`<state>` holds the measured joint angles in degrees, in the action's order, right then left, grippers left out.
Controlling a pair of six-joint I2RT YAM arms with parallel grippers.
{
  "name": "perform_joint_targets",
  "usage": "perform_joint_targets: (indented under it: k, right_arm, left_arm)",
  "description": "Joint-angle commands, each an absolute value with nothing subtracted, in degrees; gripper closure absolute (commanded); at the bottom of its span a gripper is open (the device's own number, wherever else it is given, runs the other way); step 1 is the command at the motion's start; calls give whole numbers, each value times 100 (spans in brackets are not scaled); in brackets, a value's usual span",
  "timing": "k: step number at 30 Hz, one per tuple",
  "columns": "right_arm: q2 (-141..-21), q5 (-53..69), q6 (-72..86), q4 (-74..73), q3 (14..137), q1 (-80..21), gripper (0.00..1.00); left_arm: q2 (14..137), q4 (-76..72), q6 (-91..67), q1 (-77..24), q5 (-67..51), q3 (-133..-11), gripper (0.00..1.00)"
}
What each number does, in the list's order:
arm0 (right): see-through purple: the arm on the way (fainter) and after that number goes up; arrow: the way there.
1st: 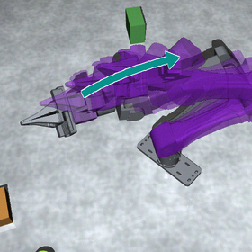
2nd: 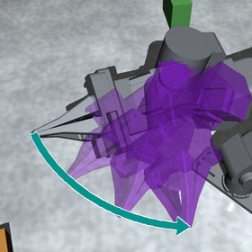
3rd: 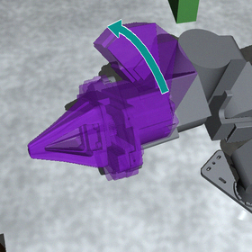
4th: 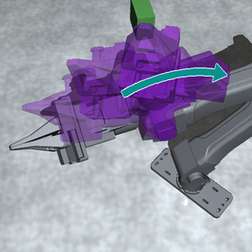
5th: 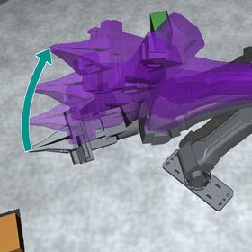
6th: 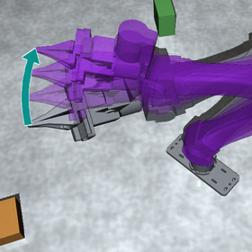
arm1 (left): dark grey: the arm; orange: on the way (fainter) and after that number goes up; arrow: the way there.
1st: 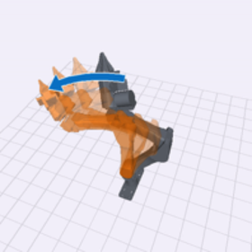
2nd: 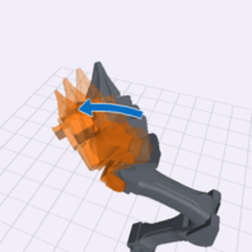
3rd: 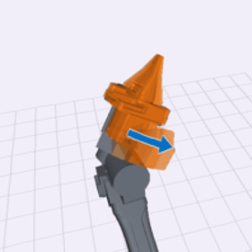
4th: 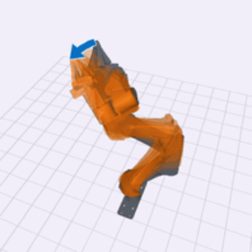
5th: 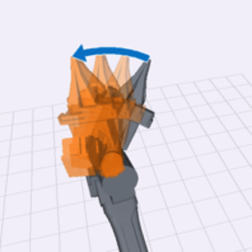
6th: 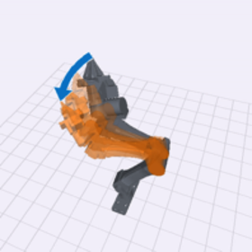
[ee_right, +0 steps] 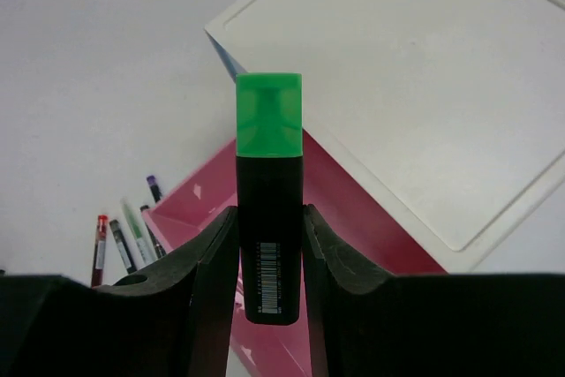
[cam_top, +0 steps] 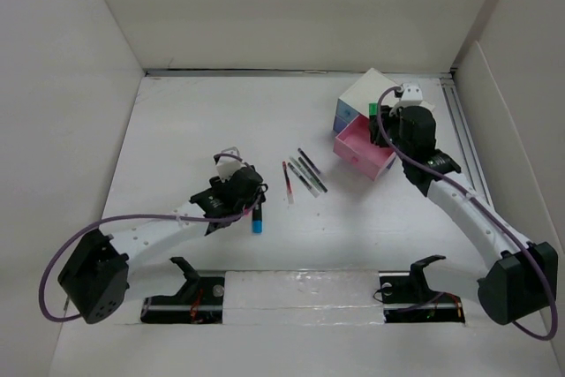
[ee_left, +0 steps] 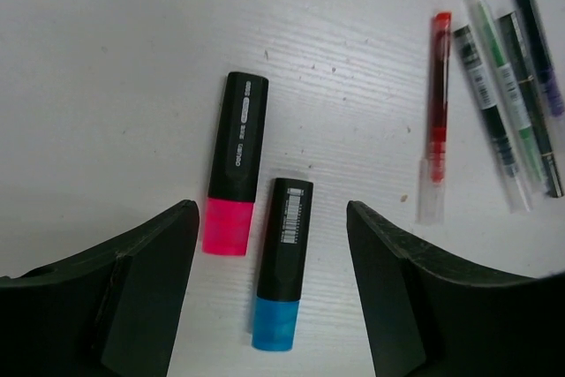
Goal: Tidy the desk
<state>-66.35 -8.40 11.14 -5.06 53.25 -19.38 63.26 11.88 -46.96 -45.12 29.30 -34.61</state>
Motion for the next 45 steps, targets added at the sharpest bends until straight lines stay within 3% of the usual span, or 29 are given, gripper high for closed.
perform_joint_targets:
  k: [1, 11, 14, 18, 24, 40, 43, 45]
  right_arm:
    - [-6478, -589, 1107, -387, 5274, -1811, 84]
    - [-6398, -431, 1116, -510, 4984, -1670, 83]
    - [-6442, -483, 1125, -615, 4983, -1670, 75]
    - [-6355, -483, 1134, -650, 4931, -1723, 56]
    - [-6082, -448, 1151, -606, 4931, -1828, 46]
    - [-5238, -580, 1266, -62, 4535, -2750, 49]
    - [-5265, -676, 1239, -62, 4535, -2821, 49]
    - [-5265, -703, 1239, -62, 4535, -2873, 49]
  left_arm:
    - [6608, 1213, -4623, -4474, 2655, -3718, 36]
    - [7207, 1327, -4816, -4474, 2636, -3788, 37]
    - [7338, 1423, -4851, -4474, 2707, -3841, 38]
    - [7427, 1608, -4904, -4474, 2856, -3885, 41]
    - [7558, 1679, -4983, -4421, 3006, -3867, 41]
    - [8305, 1116, -4483, -3894, 2523, -3867, 53]
    - [8402, 1107, -4482, -3894, 2549, -3876, 60]
    - [8385, 1125, -4526, -3894, 2601, -3859, 74]
